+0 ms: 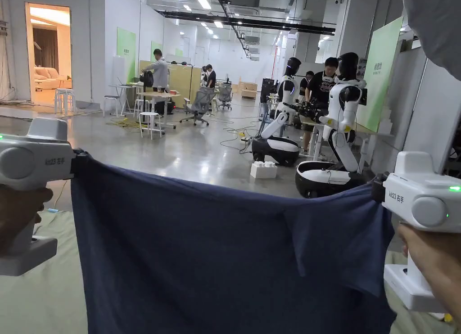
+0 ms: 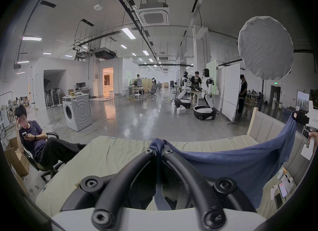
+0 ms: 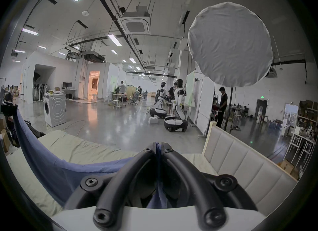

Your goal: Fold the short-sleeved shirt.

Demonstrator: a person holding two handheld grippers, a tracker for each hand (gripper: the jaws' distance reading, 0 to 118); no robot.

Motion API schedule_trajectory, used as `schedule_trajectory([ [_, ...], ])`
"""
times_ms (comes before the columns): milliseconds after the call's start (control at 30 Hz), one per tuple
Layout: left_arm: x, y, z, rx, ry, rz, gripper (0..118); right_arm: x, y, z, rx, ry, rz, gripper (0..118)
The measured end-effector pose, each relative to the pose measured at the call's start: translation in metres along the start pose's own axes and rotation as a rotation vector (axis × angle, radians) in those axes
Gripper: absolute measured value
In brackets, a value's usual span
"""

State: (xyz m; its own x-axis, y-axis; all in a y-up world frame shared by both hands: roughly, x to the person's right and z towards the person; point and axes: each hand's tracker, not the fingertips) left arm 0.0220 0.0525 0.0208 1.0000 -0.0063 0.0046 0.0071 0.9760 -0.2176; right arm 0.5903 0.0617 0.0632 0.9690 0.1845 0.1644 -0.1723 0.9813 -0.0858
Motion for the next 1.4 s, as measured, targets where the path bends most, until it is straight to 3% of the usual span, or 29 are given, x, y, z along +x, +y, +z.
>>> schedule_trajectory([
  [333,0.017,0.051,-0.038,0.047,0.023,-0.049,5,0.006,0.045,-0.05,0.048,-0.063,0.014,5],
  [700,0.025,0.055,-0.051,0.07,0.026,-0.064,5,0.006,0.052,-0.04,0.11,-0.087,0.032,5],
  [967,0.021,-0.028,-0.023,0.025,-0.007,-0.045,5,-0.005,-0.032,-0.004,0.015,-0.046,0.041,5],
  [1233,0.009,-0.143,0.037,-0.063,-0.044,0.005,5,-0.013,-0.133,0.057,-0.083,-0.014,0.074,5],
  [1400,0.003,-0.195,0.086,-0.118,-0.051,0.033,5,-0.013,-0.173,0.109,-0.148,0.012,0.054,5],
])
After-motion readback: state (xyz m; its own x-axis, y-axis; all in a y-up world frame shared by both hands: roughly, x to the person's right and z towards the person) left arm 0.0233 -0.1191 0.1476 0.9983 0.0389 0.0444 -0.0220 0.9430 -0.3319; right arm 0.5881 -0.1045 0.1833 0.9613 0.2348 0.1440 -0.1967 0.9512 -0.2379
